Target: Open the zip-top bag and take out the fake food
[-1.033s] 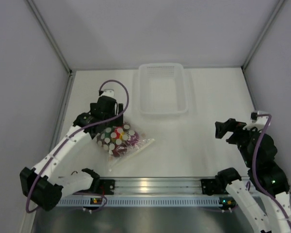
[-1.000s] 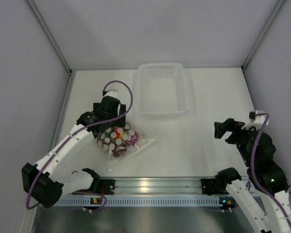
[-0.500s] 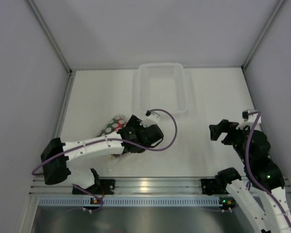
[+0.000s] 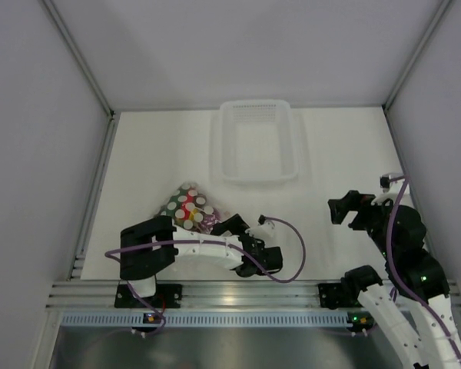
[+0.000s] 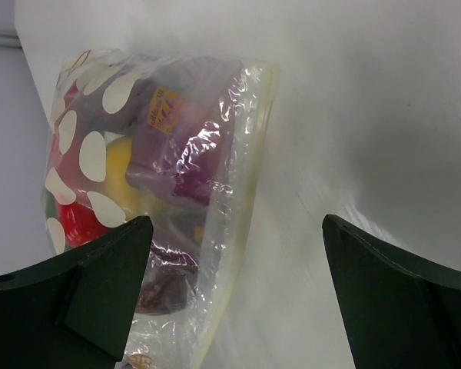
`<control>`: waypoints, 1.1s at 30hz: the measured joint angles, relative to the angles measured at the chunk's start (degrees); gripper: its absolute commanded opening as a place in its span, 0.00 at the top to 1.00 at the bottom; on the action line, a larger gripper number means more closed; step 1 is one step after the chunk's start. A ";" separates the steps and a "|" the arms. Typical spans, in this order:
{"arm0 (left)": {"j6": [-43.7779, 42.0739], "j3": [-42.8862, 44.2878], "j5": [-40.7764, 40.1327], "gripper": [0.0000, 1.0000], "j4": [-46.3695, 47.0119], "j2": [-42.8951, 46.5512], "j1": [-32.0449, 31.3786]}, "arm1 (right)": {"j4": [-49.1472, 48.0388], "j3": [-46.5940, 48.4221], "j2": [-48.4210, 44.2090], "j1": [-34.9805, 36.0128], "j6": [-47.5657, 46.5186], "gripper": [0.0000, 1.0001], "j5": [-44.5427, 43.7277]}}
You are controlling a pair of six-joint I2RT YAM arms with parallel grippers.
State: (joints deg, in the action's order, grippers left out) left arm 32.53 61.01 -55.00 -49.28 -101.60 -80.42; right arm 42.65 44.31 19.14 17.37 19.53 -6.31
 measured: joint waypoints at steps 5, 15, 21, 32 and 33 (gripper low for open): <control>3.43 1.81 -0.17 0.05 -3.76 -2.05 0.07 | 0.07 -0.07 0.00 0.00 -0.02 0.00 0.24; 11.72 4.46 -0.17 0.33 -10.88 -5.03 2.34 | -0.26 -0.83 0.00 0.00 -0.42 0.00 1.33; 14.78 4.59 -0.57 0.55 -12.68 -6.14 5.03 | -0.26 -0.83 -1.14 0.00 -0.44 0.01 1.75; 16.55 4.68 -2.38 1.00 -13.79 -3.28 7.58 | -0.28 -0.83 -1.81 0.00 -0.37 0.00 1.92; 16.55 4.92 -2.38 1.00 -13.94 -2.12 7.58 | -0.31 -0.83 -1.81 0.00 -0.35 0.01 2.08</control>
State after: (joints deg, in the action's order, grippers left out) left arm 49.08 65.93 -57.39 -63.22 -103.72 -72.84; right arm 42.35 43.48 17.32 17.37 19.18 -4.23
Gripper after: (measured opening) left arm 0.030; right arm 0.993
